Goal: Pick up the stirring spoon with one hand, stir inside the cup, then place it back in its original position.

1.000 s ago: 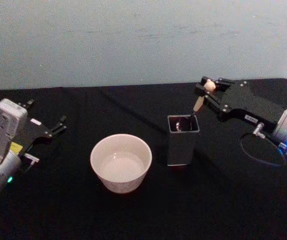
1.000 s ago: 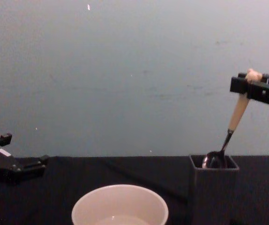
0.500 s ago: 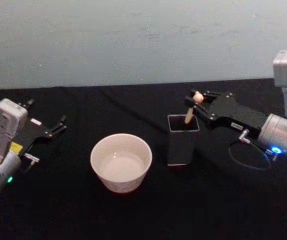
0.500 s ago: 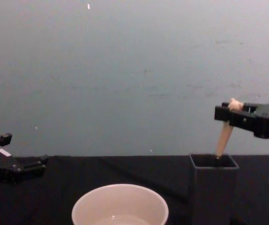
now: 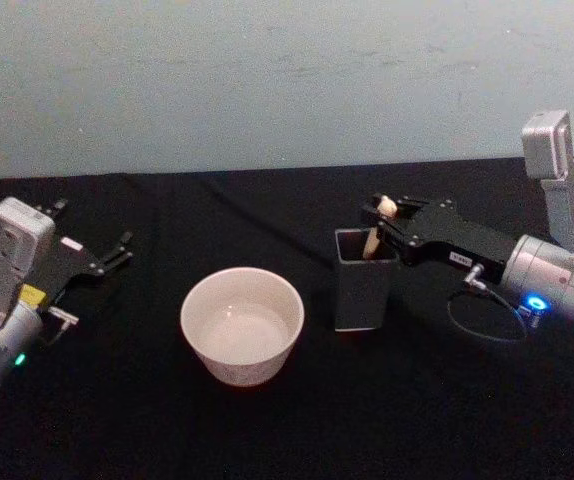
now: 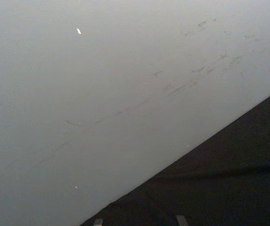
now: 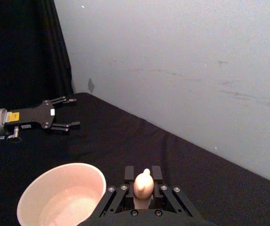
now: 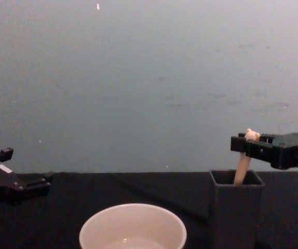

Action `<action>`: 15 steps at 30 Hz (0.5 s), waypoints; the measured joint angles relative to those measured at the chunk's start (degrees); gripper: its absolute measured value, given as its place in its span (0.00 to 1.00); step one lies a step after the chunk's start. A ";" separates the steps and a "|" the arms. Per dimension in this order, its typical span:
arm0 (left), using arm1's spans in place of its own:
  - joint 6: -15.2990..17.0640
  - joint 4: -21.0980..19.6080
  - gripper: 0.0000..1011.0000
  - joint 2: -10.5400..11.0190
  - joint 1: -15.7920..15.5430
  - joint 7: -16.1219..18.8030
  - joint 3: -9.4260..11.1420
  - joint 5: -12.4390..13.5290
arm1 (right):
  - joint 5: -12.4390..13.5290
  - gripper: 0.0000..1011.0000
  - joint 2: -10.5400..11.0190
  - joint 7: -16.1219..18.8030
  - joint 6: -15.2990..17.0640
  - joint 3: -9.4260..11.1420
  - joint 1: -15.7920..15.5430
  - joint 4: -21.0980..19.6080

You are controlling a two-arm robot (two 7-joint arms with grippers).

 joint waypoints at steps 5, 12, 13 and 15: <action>0.00 0.00 0.99 0.00 0.00 0.00 0.00 0.00 | 0.52 0.21 -0.35 0.17 0.34 -0.26 0.45 1.50; 0.00 0.00 0.99 0.00 0.00 0.00 0.00 0.00 | 0.76 0.21 -0.56 0.14 0.60 -0.50 0.69 2.53; 0.00 0.00 0.99 0.00 0.00 0.00 0.00 0.00 | 0.83 0.21 -0.56 0.13 0.66 -0.52 0.69 2.61; 0.00 0.00 0.99 0.00 0.00 0.00 0.00 0.00 | 0.92 0.21 -0.54 0.10 0.74 -0.58 0.69 2.66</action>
